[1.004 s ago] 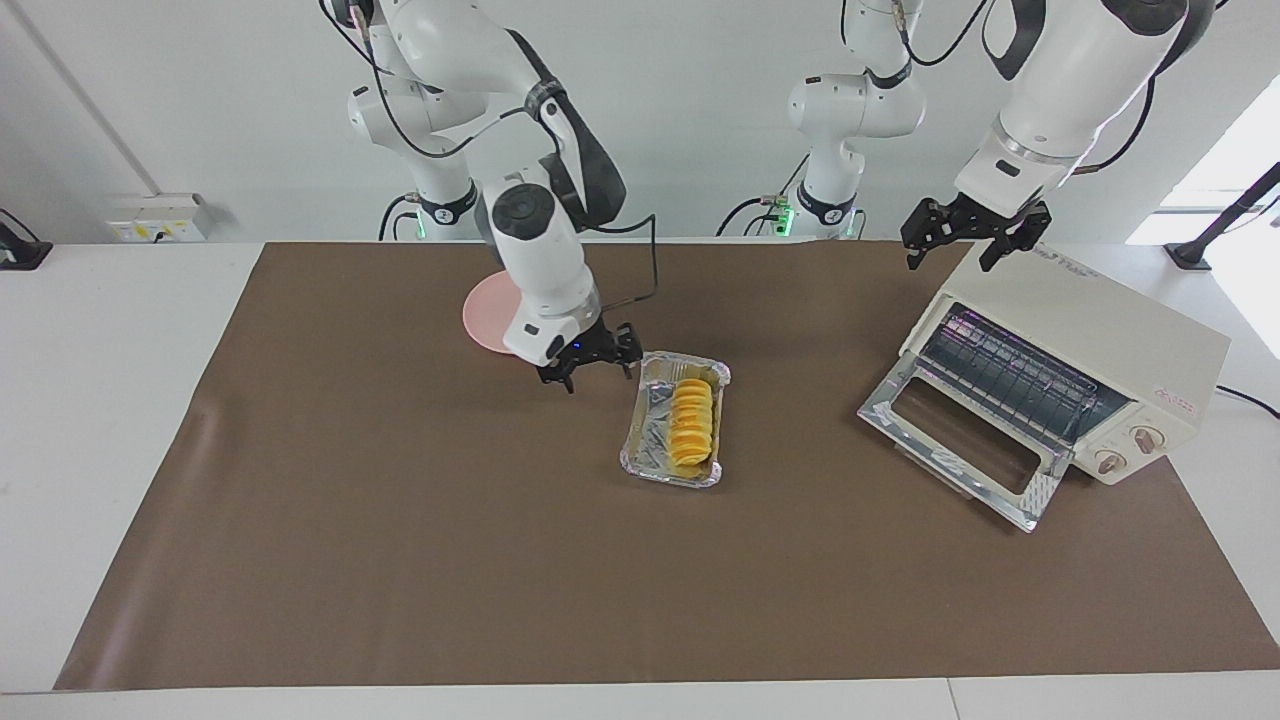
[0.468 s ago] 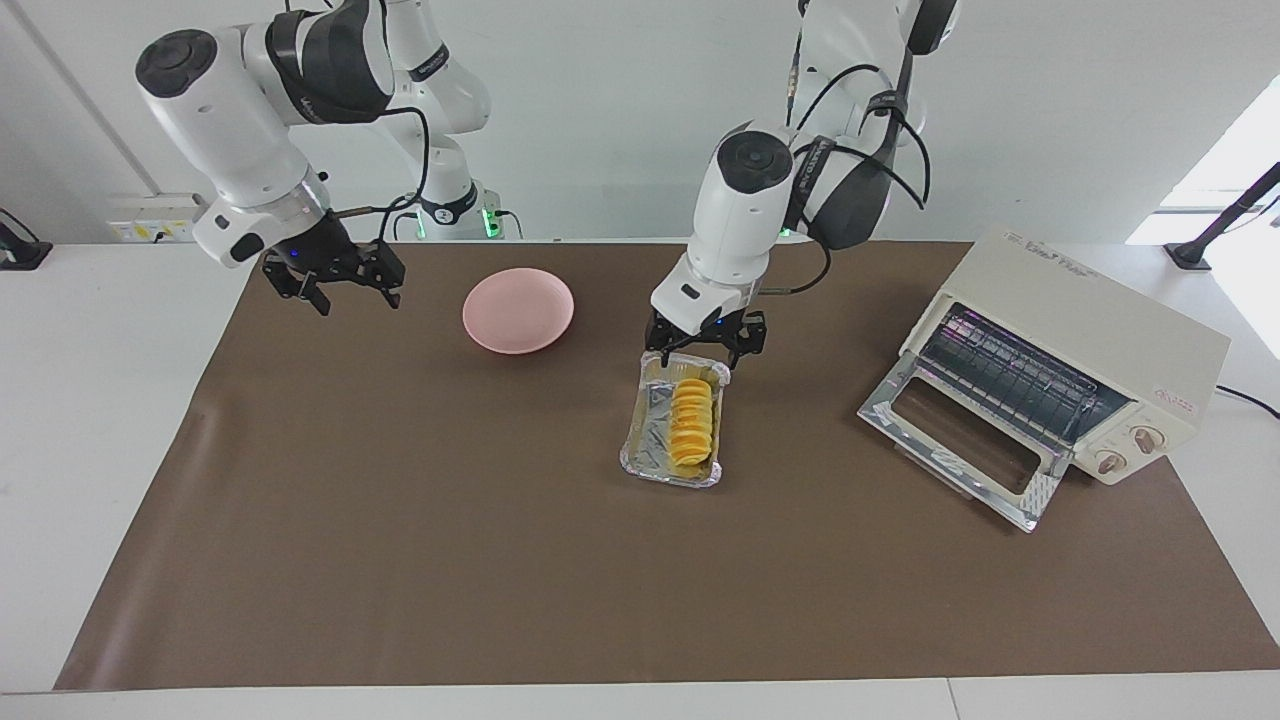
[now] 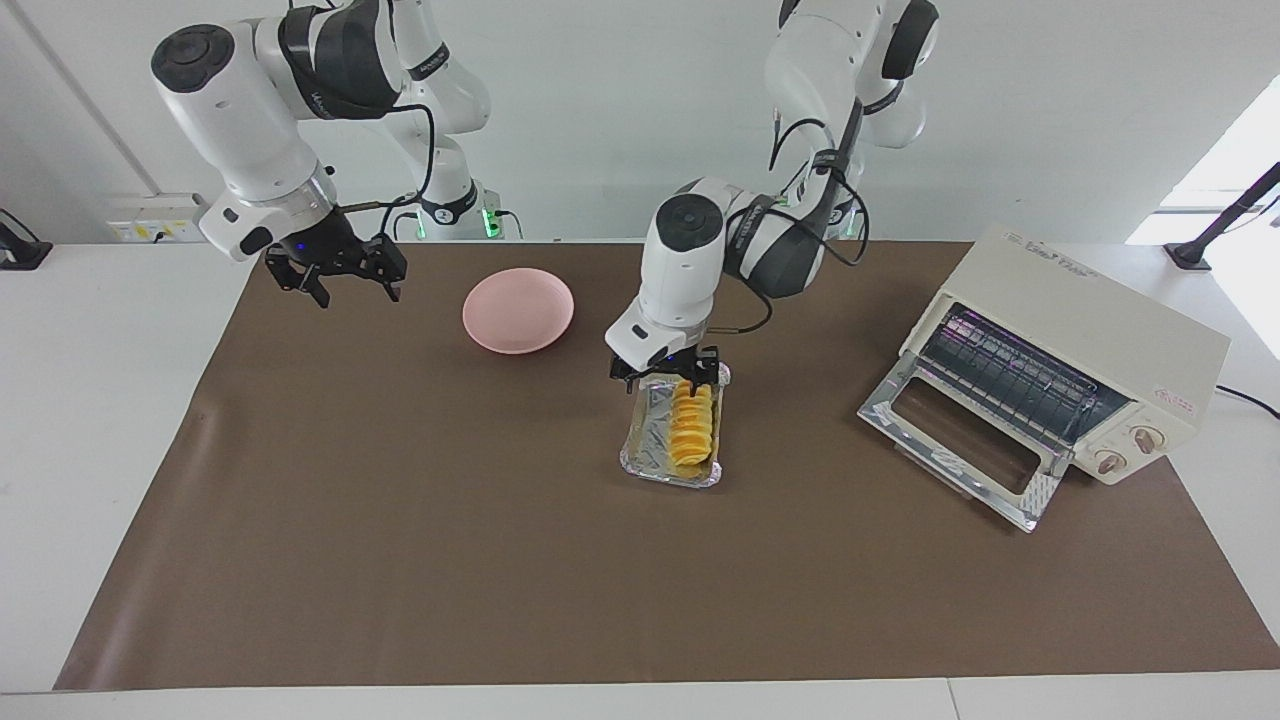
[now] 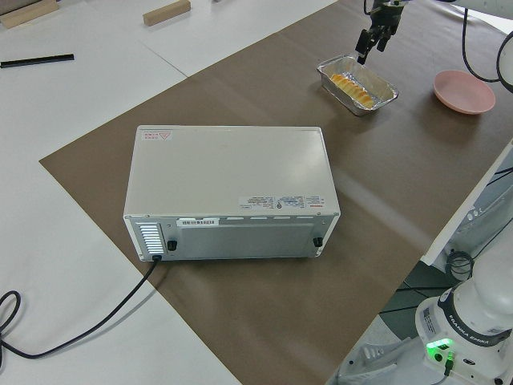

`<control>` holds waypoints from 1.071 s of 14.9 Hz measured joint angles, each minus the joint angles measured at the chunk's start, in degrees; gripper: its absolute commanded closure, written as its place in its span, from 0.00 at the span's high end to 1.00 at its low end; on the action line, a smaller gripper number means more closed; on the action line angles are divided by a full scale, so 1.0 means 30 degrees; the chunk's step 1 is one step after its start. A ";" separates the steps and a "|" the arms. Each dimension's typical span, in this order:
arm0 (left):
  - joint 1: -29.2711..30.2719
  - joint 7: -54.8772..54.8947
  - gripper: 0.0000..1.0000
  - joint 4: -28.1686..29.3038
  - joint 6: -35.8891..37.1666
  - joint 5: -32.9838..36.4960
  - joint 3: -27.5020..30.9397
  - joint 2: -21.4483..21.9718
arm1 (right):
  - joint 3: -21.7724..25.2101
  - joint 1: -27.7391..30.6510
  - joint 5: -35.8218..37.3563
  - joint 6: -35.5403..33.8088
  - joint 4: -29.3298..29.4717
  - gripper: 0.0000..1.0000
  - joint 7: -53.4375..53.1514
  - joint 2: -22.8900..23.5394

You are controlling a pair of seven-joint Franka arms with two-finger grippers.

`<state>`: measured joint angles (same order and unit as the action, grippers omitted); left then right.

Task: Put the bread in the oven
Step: 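Carry the foil tray with the left gripper toward the oven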

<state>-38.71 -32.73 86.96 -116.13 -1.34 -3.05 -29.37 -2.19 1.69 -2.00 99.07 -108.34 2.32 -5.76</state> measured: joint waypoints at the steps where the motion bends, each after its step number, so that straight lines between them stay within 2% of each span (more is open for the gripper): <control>1: -0.0216 -0.0315 1.00 0.0011 -0.0231 0.0032 0.0001 -0.0275 | 0.0002 0.0004 0.0182 -0.0105 0.0009 1.00 0.0001 0.0000; 6: -0.0362 -0.0881 0.98 0.0599 -0.1075 0.0057 0.0094 -0.0628 | 0.0002 0.0006 0.0372 -0.1710 0.1438 1.00 0.0002 0.0218; 8: -0.0359 -0.1238 0.82 0.0818 -0.1538 0.0058 0.0121 -0.0631 | 0.0002 0.0007 0.0372 -0.2652 0.2517 1.00 0.0003 0.0494; 9: -0.0353 -0.1566 0.77 0.0884 -0.1667 0.0057 0.0126 -0.0630 | 0.0004 0.0016 0.0372 -0.3010 0.3014 1.00 0.0003 0.0667; 10: -0.0351 -0.1954 0.66 0.0960 -0.1780 0.0058 0.0129 -0.0629 | 0.0007 0.0055 0.0372 -0.3183 0.3425 1.00 0.0003 0.0849; 11: -0.0352 -0.2196 0.50 0.1080 -0.1929 0.0058 0.0127 -0.0631 | 0.0028 0.0099 0.0368 -0.3306 0.3713 1.00 0.0003 0.1033; 12: -0.0352 -0.2389 0.15 0.1187 -0.2080 0.0057 0.0126 -0.0634 | 0.0070 0.0131 0.0358 -0.3456 0.3878 1.00 0.0003 0.1188; 13: -0.0349 -0.2516 0.00 0.1242 -0.2176 0.0057 0.0130 -0.0634 | 0.0113 0.0149 0.0350 -0.3598 0.3966 1.00 0.0003 0.1299; 16: -0.0234 -0.2616 0.00 0.1300 -0.2250 0.0047 0.0154 -0.0634 | 0.0168 0.0164 0.0179 -0.3722 0.4083 1.00 -0.0025 0.1451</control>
<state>-39.42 -40.58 90.86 -122.88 -1.20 -2.59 -31.27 -1.68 2.18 -1.47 87.91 -96.09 2.24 -1.41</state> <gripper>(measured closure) 0.687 0.000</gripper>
